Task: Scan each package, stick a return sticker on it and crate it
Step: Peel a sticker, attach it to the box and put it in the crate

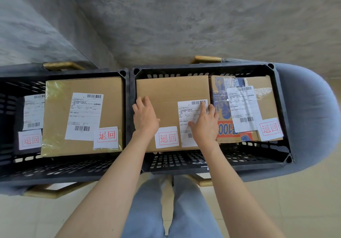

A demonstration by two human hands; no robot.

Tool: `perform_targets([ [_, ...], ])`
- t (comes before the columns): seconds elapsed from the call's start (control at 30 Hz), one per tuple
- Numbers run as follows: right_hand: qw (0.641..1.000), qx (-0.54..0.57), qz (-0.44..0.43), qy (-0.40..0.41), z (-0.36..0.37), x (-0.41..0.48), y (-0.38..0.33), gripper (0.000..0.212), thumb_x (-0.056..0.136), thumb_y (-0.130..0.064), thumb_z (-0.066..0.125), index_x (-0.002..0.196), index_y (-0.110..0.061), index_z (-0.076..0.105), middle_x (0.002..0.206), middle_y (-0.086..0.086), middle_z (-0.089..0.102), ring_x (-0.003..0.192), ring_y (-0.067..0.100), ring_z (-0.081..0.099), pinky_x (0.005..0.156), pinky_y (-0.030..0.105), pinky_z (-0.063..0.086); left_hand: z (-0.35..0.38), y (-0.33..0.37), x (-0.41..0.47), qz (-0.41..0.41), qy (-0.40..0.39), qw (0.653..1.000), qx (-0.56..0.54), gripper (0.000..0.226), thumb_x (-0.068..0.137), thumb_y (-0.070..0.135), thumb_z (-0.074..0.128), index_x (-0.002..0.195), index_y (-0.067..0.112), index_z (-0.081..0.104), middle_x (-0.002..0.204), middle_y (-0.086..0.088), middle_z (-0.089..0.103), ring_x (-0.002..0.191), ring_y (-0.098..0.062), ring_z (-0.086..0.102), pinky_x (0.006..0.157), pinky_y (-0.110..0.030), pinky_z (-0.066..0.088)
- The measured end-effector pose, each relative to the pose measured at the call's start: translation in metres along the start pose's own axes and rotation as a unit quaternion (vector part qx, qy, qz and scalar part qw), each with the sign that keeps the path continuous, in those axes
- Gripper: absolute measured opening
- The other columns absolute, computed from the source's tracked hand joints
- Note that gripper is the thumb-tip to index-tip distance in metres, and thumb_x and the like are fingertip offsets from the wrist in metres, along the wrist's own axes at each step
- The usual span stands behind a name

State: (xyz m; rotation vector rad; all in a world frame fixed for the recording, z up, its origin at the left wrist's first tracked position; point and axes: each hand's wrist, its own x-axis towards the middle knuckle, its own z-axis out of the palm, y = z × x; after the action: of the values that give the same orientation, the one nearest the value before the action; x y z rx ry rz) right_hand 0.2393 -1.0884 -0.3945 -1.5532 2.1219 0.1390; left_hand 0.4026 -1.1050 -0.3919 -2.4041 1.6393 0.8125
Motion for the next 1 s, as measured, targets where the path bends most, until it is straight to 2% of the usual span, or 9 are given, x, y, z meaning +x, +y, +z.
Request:
perform_targets([
  [0.1, 1.000, 0.001, 0.003, 0.002, 0.003, -0.006, 0.001, 0.076, 0.087, -0.024, 0.066, 0.147, -0.015, 0.021, 0.150, 0.015, 0.021, 0.138, 0.032, 0.022, 0.098, 0.038, 0.041, 0.007, 0.000, -0.010, -0.019, 0.009, 1.000, -0.001, 0.072, 0.084, 0.016, 0.071, 0.139, 0.003, 0.027, 0.147, -0.016, 0.022, 0.131, -0.028, 0.028, 0.094, -0.034, 0.044],
  [0.23, 0.999, 0.011, 0.047, 0.008, 0.004, -0.014, -0.003, 0.075, 0.086, -0.027, 0.068, 0.143, -0.008, 0.023, 0.145, 0.016, 0.027, 0.133, 0.030, 0.028, 0.092, 0.036, 0.044, 0.023, 0.003, -0.025, -0.087, 0.012, 0.996, -0.009, 0.060, 0.085, 0.006, 0.066, 0.134, -0.002, 0.031, 0.134, -0.018, 0.033, 0.121, -0.028, 0.035, 0.084, -0.031, 0.045],
  [0.43, 0.997, -0.002, 0.070, 0.014, 0.009, -0.020, 0.001, 0.073, 0.086, -0.031, 0.067, 0.140, -0.003, 0.026, 0.142, 0.014, 0.032, 0.123, 0.028, 0.039, 0.085, 0.032, 0.046, 0.037, 0.001, -0.030, -0.119, 0.017, 0.993, -0.005, 0.058, 0.087, 0.006, 0.065, 0.134, -0.003, 0.032, 0.133, -0.017, 0.033, 0.121, -0.028, 0.035, 0.083, -0.031, 0.047],
  [0.63, 0.996, -0.033, 0.081, 0.015, 0.020, -0.012, -0.001, 0.058, 0.090, -0.022, 0.061, 0.135, -0.001, 0.031, 0.133, 0.013, 0.038, 0.116, 0.025, 0.047, 0.076, 0.029, 0.049, 0.041, 0.002, -0.028, -0.137, 0.004, 0.990, -0.024, 0.056, 0.087, 0.002, 0.061, 0.134, -0.003, 0.032, 0.135, -0.017, 0.032, 0.121, -0.028, 0.035, 0.082, -0.032, 0.046],
  [1.0, 0.997, 0.002, 0.067, -0.038, 0.020, -0.009, 0.006, 0.058, 0.090, -0.024, 0.061, 0.133, 0.001, 0.032, 0.131, 0.014, 0.038, 0.119, 0.029, 0.046, 0.083, 0.034, 0.048, 0.040, -0.002, -0.026, -0.139, -0.041, 0.988, -0.061, 0.055, 0.090, 0.009, 0.060, 0.136, -0.001, 0.031, 0.137, -0.017, 0.030, 0.122, -0.028, 0.036, 0.086, -0.035, 0.045],
])
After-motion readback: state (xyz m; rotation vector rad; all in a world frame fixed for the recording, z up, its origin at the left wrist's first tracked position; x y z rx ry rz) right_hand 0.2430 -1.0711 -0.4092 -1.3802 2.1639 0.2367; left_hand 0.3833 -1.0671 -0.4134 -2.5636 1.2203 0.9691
